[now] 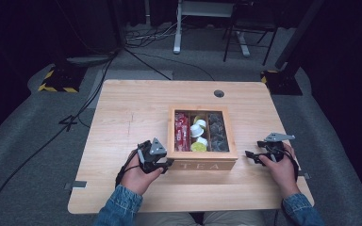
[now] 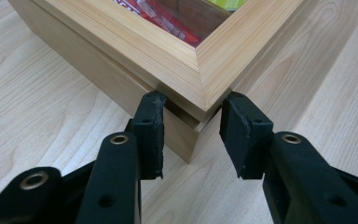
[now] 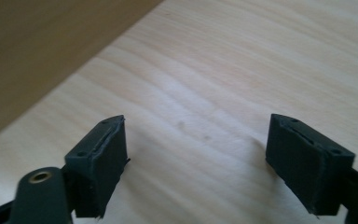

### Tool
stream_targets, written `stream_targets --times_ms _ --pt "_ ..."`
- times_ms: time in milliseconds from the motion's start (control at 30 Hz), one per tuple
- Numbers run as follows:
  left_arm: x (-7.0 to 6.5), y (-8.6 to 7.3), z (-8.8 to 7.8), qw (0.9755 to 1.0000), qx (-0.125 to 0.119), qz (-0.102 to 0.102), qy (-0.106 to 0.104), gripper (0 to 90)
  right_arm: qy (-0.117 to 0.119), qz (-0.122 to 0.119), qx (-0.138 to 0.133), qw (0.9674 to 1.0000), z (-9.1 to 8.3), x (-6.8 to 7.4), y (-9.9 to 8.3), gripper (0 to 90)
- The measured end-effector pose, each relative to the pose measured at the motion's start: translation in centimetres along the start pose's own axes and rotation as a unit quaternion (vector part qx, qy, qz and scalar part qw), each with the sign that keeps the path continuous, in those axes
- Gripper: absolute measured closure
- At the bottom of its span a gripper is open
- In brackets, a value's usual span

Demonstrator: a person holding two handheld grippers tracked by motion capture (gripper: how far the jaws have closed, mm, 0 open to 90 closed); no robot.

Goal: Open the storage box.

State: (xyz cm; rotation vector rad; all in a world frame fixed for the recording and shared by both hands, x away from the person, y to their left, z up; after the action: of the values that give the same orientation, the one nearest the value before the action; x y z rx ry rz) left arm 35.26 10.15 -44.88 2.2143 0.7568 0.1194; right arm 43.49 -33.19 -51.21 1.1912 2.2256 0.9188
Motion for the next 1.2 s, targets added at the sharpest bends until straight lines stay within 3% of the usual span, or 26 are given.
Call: stream_targets --times_ms 167,200,300,333,367,400,433,533,567,633,667,767,867,1200 --pt "0.0 0.1 -0.1 1.0000 -0.002 -0.002 -0.002 61.7 0.028 -0.018 -0.029 0.9990 -3.8 1.2 2.4 16.5" --pt "0.0 0.1 -0.1 1.0000 -0.002 -0.002 -0.002 62.3 0.028 -0.018 -0.029 0.9990 -3.8 1.2 2.4 16.5" --pt "0.1 0.3 -0.2 1.0000 -0.007 -0.004 -0.006 64.2 0.055 -0.023 -0.056 0.9967 -6.7 2.1 3.6 15.7" --pt "0.1 0.3 -0.2 0.9999 -0.008 -0.004 -0.008 64.2 0.055 -0.023 -0.056 0.9967 -6.7 2.1 3.6 15.7" --pt "0.2 0.4 -0.2 0.9999 -0.006 -0.002 -0.010 64.2 0.069 -0.028 -0.077 0.9943 -7.9 2.8 4.1 15.6" --pt "0.2 0.4 -0.2 0.9999 -0.006 -0.002 -0.010 64.2 0.069 -0.028 -0.077 0.9943 -7.9 2.8 4.1 15.6" --pt "0.2 0.5 -0.3 0.9999 -0.006 -0.005 -0.010 64.2 0.077 -0.037 -0.090 0.9923 -8.5 3.7 4.6 15.6" --pt "0.2 0.6 -0.3 0.9999 -0.010 -0.005 -0.008 64.2 0.078 -0.053 -0.083 0.9920 -8.5 4.9 4.9 15.7" --pt "0.1 0.7 -0.3 0.9999 -0.010 -0.004 -0.007 64.2 0.083 -0.078 -0.077 0.9905 -8.2 6.3 5.2 15.9" --pt "0.1 0.6 -0.3 0.9999 -0.011 -0.006 -0.008 64.1 0.079 -0.105 -0.074 0.9886 -7.8 7.4 5.4 16.6" --pt "0.1 0.6 -0.3 0.9999 -0.011 -0.006 -0.008 64.0 0.079 -0.105 -0.074 0.9886 -7.8 7.4 5.4 16.6" --pt "0.2 0.5 -0.2 0.9999 -0.011 -0.007 -0.009 63.1 0.045 -0.165 -0.076 0.9823 -6.4 9.2 5.4 21.0" --pt "0.2 0.6 -0.3 0.9998 -0.014 -0.008 -0.010 63.0 0.039 -0.165 -0.077 0.9826 -5.5 9.7 5.4 22.4" --pt "0.2 0.7 -0.2 0.9998 -0.014 -0.012 -0.009 58.6 0.031 -0.154 -0.088 0.9836 -5.1 9.6 5.4 22.0"
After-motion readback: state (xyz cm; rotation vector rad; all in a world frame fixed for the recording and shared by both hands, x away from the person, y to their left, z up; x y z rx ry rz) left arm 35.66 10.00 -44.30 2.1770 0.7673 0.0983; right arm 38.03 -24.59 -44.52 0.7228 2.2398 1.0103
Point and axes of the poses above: each handheld gripper's, and its own axes: z roughly forward along the jaws, y roughly out of its top, x roughly to its left, the point moved 2 cm from there along z, roughly forward along the jaws, and after that the axes turned 10 degrees about -y, right-handed, at the moved point
